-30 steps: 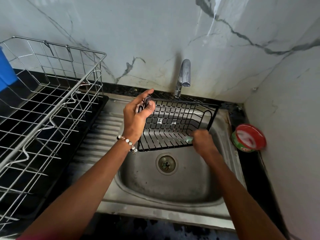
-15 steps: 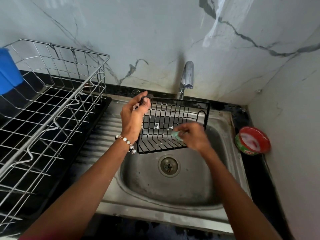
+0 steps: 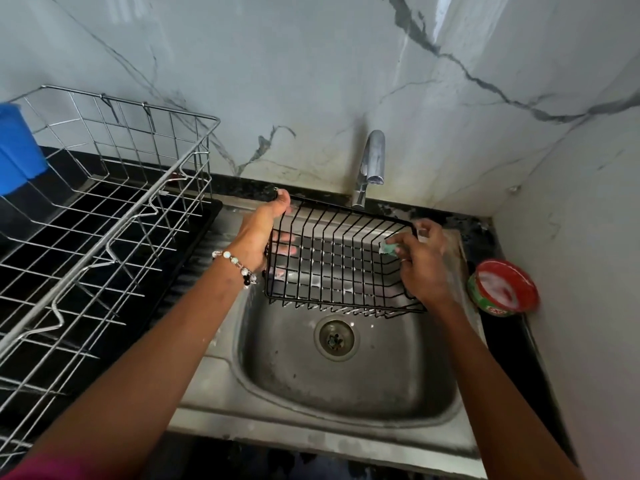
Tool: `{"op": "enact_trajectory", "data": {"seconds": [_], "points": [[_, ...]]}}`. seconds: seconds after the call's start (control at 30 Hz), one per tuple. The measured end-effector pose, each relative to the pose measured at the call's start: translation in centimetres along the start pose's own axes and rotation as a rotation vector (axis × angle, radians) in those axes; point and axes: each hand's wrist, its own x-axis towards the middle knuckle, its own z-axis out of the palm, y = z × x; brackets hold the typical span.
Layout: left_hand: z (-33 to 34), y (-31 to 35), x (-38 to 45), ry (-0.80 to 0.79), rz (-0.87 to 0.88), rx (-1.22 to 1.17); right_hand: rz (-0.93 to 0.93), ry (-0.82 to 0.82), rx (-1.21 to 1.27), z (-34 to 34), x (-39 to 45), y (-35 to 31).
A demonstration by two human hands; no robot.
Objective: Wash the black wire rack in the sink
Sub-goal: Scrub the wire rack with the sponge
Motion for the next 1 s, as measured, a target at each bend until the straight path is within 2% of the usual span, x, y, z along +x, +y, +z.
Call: {"op": "enact_trajectory", "data": {"seconds": [0.1,0.2,0.27,0.4,0.47,0.57,0.67,0.7,0.8,0.83,0.93,1.0], "points": [[-0.1,0.7,-0.2,-0.071,-0.029,0.098,0.158,-0.069,-0.025,0.2,0.2,0.2],[-0.3,0.9,-0.1,-0.152,0.019,0.095,0.165,-0.110,-0.017,0.3,0.0,0.8],[-0.6,0.5,0.2,-0.188,0.090,-0.112,0.243,-0.094,0.022,0.5,-0.6,1.2],[-1.8,-3.0,1.2,-0.161,0.197,-0.611,0.430,-0.048,0.207,1.3,-1.8,1.8],[-2.3,-5.6,2.1,-0.165,0.124,-0.684,0.488,-0.030,0.217,1.6,-2.3,1.7],[-1.3,-9.7,1.3,-0.265,-0.070,-0.646,0.551,0.047,0.188,2.3,-2.8,0.9],[2.3,-10.6,-1.9,-0.423,-0.013,-0.597,0.645,0.090,0.252,3.3,-3.1,-0.6],[3.6,-10.1,-2.8,-0.400,0.024,-0.561,0.671,0.082,0.275,3.6,-3.3,-1.2],[5.9,-8.6,-2.5,-0.058,0.144,-0.502,0.659,0.079,0.304,3.9,-4.1,-2.3],[6.2,-8.0,-2.3,0.002,0.171,-0.474,0.641,0.082,0.304,3.8,-4.3,-2.5],[6.2,-7.6,-1.0,0.038,0.239,-0.429,0.575,0.062,0.265,3.5,-4.6,-3.0],[5.8,-7.6,-0.4,0.068,0.292,-0.382,0.535,0.125,0.111,2.4,-4.9,-3.7]]}}
